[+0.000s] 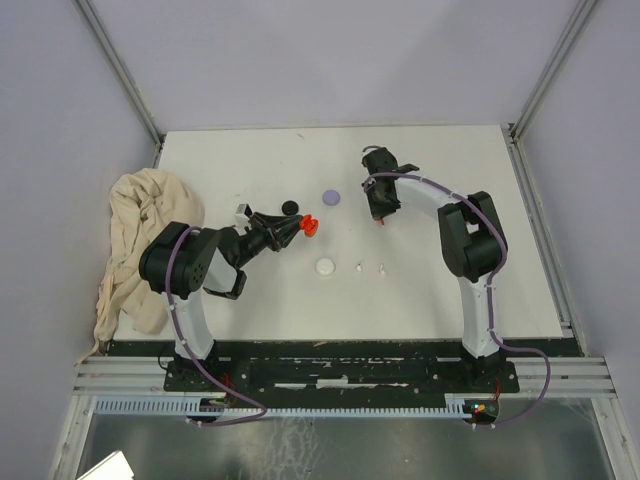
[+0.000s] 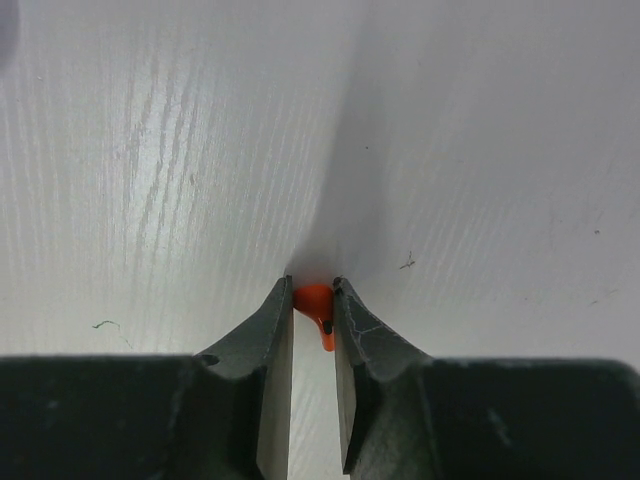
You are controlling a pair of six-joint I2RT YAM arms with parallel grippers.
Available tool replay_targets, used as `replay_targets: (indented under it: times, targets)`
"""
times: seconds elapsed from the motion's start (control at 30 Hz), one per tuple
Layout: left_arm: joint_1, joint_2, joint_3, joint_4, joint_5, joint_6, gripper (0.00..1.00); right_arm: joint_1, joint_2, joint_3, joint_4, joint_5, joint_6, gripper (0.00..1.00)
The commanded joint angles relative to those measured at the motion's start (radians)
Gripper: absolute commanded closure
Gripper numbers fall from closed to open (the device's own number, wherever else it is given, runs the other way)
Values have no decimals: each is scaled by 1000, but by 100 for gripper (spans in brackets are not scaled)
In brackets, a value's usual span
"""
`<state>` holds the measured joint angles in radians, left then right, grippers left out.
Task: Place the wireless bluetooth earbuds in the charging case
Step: Pick up the earbud from the center of the board.
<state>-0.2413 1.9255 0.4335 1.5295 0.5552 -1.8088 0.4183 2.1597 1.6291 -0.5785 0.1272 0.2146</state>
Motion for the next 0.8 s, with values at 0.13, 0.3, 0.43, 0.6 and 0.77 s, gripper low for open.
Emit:
replay_targets:
  times: [0.13, 0.3, 0.43, 0.6, 0.77]
  targets:
    - [4, 1, 14, 200, 8, 49, 97, -3, -191, -143, 236, -82, -12, 98]
    - [-6, 7, 20, 200, 7, 41, 97, 17, -367, -328, 521, -181, -24, 98]
    - [-13, 15, 25, 200, 8, 25, 97, 60, -517, -501, 770, -244, -48, 98]
    - [-24, 20, 29, 200, 8, -6, 97, 158, -625, -687, 1121, -286, -79, 99]
    - [-27, 12, 21, 200, 14, -21, 97, 234, -595, -779, 1390, -334, -127, 98]
